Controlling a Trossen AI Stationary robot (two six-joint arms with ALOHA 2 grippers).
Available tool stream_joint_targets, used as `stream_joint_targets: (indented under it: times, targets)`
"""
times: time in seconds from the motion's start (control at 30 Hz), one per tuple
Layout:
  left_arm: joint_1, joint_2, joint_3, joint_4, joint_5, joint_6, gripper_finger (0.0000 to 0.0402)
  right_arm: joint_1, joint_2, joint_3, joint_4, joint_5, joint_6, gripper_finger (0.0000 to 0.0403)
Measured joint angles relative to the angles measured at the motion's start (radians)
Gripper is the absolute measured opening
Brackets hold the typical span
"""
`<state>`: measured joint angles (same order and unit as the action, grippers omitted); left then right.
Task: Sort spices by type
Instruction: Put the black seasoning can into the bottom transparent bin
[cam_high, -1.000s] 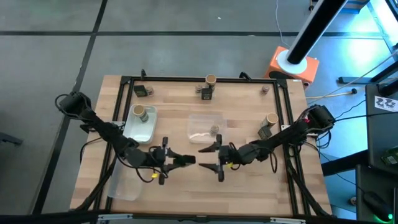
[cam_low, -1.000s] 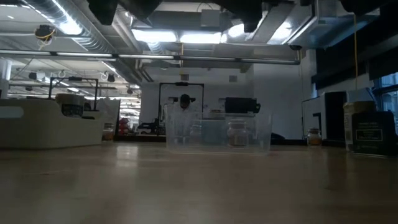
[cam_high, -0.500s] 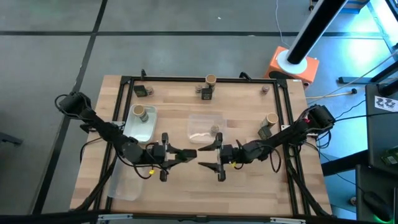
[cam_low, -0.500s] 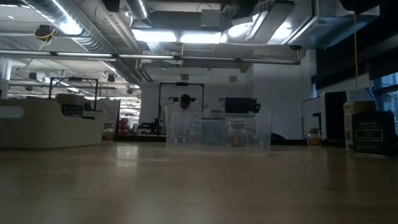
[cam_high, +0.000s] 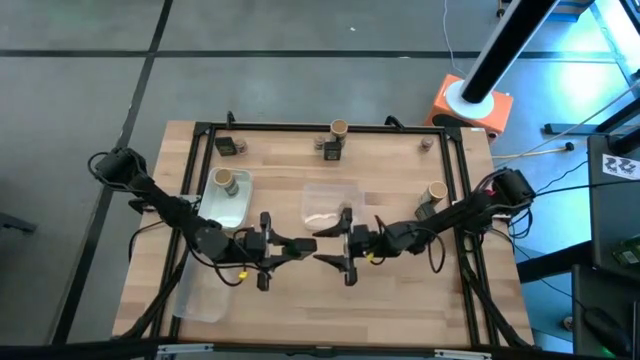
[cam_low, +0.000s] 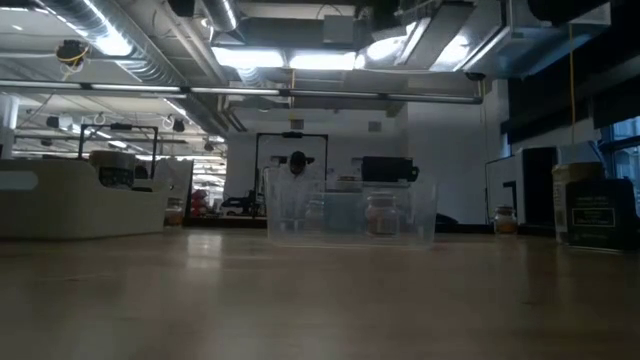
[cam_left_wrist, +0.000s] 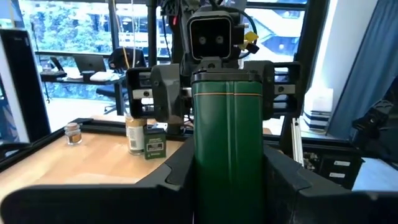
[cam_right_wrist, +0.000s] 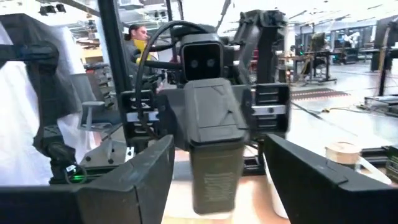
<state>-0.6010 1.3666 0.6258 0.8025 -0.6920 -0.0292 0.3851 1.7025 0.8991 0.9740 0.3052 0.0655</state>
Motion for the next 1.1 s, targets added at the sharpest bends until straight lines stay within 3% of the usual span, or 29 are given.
stream_joint_targets:
  times: [0.2, 0.5, 0.63, 0.87, 1.1]
  targets:
    - [0.004, 0.000, 0.000, -0.002, -0.003, 0.003, 0.0109, 0.000, 0.108, 0.111, -0.030, 0.007, -0.056, 0.0248]
    - [-0.020, 0.000, 0.001, -0.004, 0.000, 0.010, 0.0110, 0.000, 0.115, 0.135, -0.025, -0.003, -0.100, 0.0246]
    - [-0.021, 0.000, 0.001, -0.006, 0.001, 0.010, 0.0113, 0.000, 0.115, 0.135, -0.027, -0.010, -0.099, 0.0216]
    - [-0.022, 0.000, 0.000, -0.009, 0.003, 0.017, 0.0114, 0.000, 0.114, 0.135, -0.033, -0.036, -0.097, 0.0125]
    - [-0.021, 0.001, -0.001, -0.021, 0.001, 0.019, 0.0115, 0.000, 0.110, 0.136, -0.071, -0.027, -0.108, 0.0125]
